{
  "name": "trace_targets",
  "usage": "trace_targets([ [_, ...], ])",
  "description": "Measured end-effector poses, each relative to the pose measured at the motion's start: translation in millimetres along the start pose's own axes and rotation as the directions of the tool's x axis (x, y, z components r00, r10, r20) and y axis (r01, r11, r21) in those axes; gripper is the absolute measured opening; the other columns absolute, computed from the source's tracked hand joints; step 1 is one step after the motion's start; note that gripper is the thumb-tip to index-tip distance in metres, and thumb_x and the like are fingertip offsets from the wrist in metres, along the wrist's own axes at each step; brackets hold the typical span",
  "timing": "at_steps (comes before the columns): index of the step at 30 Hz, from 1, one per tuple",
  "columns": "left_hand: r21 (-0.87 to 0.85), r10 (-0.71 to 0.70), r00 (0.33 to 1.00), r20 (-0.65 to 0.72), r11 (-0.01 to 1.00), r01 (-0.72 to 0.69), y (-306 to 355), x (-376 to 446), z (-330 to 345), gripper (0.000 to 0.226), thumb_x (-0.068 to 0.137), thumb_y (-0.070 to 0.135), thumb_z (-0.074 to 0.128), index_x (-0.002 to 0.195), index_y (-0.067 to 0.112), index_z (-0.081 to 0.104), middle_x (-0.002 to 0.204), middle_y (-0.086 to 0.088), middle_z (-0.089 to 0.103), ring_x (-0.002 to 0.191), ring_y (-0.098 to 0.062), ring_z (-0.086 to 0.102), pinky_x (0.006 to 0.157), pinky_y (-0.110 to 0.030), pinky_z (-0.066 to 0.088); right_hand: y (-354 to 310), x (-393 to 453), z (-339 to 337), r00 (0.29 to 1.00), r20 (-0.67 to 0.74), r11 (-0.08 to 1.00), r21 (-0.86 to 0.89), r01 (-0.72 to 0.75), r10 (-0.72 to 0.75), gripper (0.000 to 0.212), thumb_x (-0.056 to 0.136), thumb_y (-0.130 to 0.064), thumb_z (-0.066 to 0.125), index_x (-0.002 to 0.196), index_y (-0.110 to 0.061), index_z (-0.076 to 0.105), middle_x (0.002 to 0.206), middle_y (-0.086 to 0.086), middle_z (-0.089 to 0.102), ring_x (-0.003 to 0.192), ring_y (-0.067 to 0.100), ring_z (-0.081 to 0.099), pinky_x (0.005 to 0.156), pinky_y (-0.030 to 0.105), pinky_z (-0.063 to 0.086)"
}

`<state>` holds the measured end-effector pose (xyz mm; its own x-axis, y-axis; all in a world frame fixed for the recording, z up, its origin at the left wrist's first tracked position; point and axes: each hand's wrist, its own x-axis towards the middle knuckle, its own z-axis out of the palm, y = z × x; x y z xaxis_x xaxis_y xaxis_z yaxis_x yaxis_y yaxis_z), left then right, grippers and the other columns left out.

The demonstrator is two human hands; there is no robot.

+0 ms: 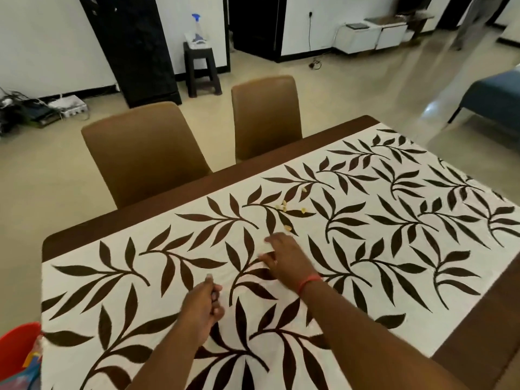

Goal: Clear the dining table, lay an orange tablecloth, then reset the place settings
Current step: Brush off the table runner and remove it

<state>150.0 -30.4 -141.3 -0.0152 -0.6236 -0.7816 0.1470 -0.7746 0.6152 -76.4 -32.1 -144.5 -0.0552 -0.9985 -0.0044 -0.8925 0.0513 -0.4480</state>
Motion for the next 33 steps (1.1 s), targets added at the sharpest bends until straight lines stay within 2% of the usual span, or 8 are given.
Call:
trace_targets([
  [4,0.083,0.028,0.998,-0.062,0.996,-0.023,0.6,15.9,-32.9,0.040,0.103,0.041,0.049,0.085,0.006,0.058,0.054,-0.002,0.042,0.044,-0.014,0.032,0.045,-0.027,0.028,56.1,55.0,-17.0,0.990,-0.022,0.971,-0.194,-0.141,0.139,0.081,0.092,-0.062,0.047,0.154,-0.016,0.023,0.161,0.011,0.022,0.149,0.029,0.018,0.122,0.045,0.021],
  [7,0.084,0.045,0.998,-0.034,0.996,-0.042,-1.7,21.3,-45.2,0.042,0.103,0.041,0.050,0.082,0.005,0.057,0.053,-0.003,0.041,0.042,-0.014,0.030,0.044,-0.025,0.027,85.9,76.5,-14.3,0.964,-0.010,0.938,-0.229,-0.260,0.265,0.094,0.090,-0.075,0.030,0.158,-0.015,0.004,0.165,0.011,0.000,0.153,0.029,0.000,0.123,0.049,0.007],
  [10,0.078,0.069,0.997,-0.019,0.995,-0.068,-6.1,28.0,-47.3,0.045,0.102,0.041,0.052,0.076,0.004,0.055,0.051,-0.005,0.040,0.039,-0.015,0.029,0.041,-0.021,0.027,105.1,93.0,-7.0,0.943,-0.023,0.925,-0.190,-0.330,0.332,0.098,0.087,-0.079,0.020,0.158,-0.015,-0.001,0.166,0.010,-0.003,0.153,0.027,-0.004,0.123,0.049,0.004],
  [15,0.048,0.117,0.992,-0.038,0.992,-0.115,-14.0,42.4,-52.7,0.049,0.100,0.040,0.054,0.069,0.002,0.054,0.049,-0.008,0.036,0.037,-0.016,0.029,0.040,-0.020,0.027,132.4,134.8,-15.8,0.930,-0.119,0.925,-0.117,-0.362,0.348,0.098,0.086,-0.079,0.011,0.158,-0.011,0.007,0.165,0.011,0.002,0.153,0.025,-0.001,0.124,0.045,0.004],
  [17,0.048,0.137,0.989,-0.049,0.990,-0.134,-15.2,45.6,-53.8,0.050,0.101,0.039,0.053,0.067,0.002,0.054,0.050,-0.009,0.036,0.037,-0.017,0.029,0.041,-0.020,0.027,139.2,149.6,-20.6,0.942,-0.097,0.935,-0.125,-0.331,0.320,0.096,0.089,-0.077,0.011,0.157,-0.010,0.010,0.165,0.012,0.005,0.153,0.025,0.000,0.124,0.044,0.004],
  [22,0.113,0.151,0.988,-0.040,0.983,-0.146,-14.4,44.5,-48.2,0.047,0.102,0.033,0.052,0.069,0.000,0.052,0.048,-0.010,0.037,0.036,-0.017,0.030,0.040,-0.019,0.028,127.4,152.8,-8.9,0.992,-0.004,0.982,-0.136,-0.129,0.129,0.080,0.096,-0.066,0.018,0.156,-0.013,0.022,0.164,0.007,0.015,0.152,0.022,0.006,0.124,0.041,0.007],
  [28,0.147,0.149,0.987,-0.053,0.979,-0.140,-13.2,43.4,-48.6,0.046,0.102,0.033,0.054,0.070,0.000,0.054,0.049,-0.011,0.039,0.036,-0.017,0.031,0.041,-0.019,0.028,93.0,120.1,12.9,0.994,0.046,0.989,-0.101,0.105,-0.101,0.057,0.102,-0.049,0.030,0.152,-0.022,0.030,0.161,0.001,0.025,0.150,0.019,0.015,0.117,0.031,0.008],
  [33,0.141,0.173,0.984,-0.030,0.976,-0.168,-14.1,42.6,-47.8,0.044,0.102,0.033,0.054,0.072,0.001,0.055,0.050,-0.009,0.040,0.038,-0.017,0.031,0.039,-0.020,0.028,74.2,72.3,24.3,0.988,0.069,0.990,-0.033,0.138,-0.136,0.056,0.102,-0.050,0.028,0.149,-0.022,0.038,0.157,-0.004,0.032,0.146,0.013,0.024,0.114,0.023,0.013],
])
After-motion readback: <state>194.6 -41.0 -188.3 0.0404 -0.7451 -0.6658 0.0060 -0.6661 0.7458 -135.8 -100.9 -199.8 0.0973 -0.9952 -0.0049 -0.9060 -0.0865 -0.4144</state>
